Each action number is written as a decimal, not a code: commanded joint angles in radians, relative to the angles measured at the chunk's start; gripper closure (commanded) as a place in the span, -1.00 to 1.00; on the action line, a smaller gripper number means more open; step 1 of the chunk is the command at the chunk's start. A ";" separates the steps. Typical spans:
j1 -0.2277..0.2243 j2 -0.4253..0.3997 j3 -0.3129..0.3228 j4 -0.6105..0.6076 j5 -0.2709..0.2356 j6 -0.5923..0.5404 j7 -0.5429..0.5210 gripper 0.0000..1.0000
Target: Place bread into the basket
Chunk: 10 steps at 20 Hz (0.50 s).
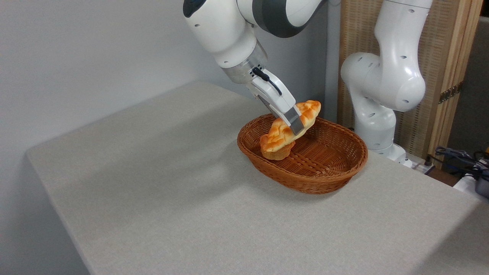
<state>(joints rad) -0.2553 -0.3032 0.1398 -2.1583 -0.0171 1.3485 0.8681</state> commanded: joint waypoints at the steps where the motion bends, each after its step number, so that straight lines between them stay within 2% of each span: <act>1: -0.006 -0.001 0.011 0.002 0.011 -0.014 0.034 -1.00; 5: -0.009 -0.001 0.009 0.008 0.009 0.004 0.040 -1.00; 10: -0.027 -0.001 -0.003 0.089 0.009 0.188 0.037 -1.00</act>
<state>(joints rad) -0.2582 -0.3036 0.1363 -2.1380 -0.0171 1.4418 0.8958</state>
